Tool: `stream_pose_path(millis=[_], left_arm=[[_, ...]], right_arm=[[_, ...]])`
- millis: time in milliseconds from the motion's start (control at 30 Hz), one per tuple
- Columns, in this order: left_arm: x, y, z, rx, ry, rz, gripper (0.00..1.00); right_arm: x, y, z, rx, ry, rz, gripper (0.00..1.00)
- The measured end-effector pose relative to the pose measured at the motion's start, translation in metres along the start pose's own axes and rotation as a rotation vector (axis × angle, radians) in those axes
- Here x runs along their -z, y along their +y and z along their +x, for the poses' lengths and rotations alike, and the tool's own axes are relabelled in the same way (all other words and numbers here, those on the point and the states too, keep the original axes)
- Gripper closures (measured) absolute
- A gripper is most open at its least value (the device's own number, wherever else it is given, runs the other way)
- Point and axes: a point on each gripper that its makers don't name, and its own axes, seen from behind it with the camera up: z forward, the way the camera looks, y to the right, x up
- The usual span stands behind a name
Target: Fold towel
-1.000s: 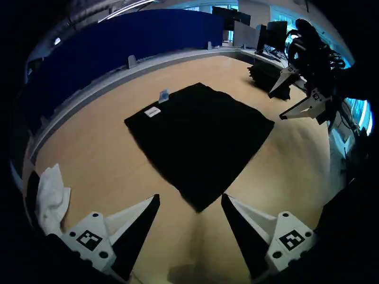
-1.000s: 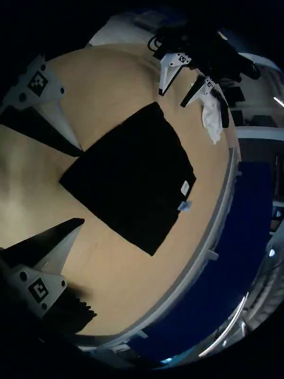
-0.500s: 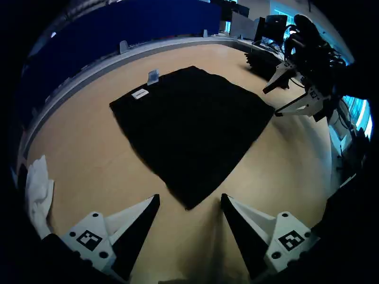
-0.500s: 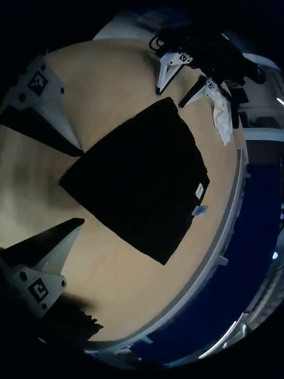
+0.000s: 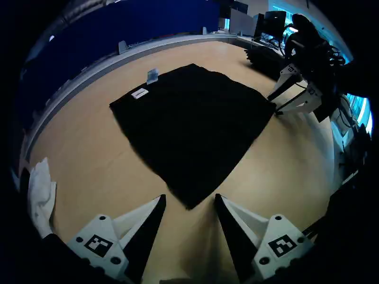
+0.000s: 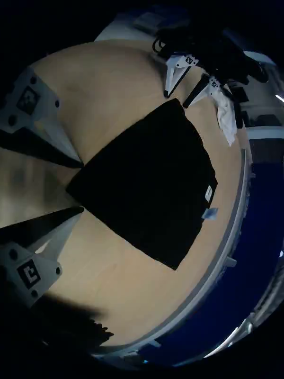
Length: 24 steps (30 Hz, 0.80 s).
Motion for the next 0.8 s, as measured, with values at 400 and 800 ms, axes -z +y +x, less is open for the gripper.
stream_pose_path(millis=[400,800], left_arm=[[-0.0004,0.0050,-0.0010,-0.003,-0.018,-0.002,0.60],[0.0000,0.0001,-0.0003,0.007,-0.021,0.016,0.84]], right_arm=[[-0.0001,-0.0027,-0.0018,-0.020,-0.013,0.015,0.60],[0.0008,-0.0026,-0.0024,-0.029,-0.023,0.012,0.82]])
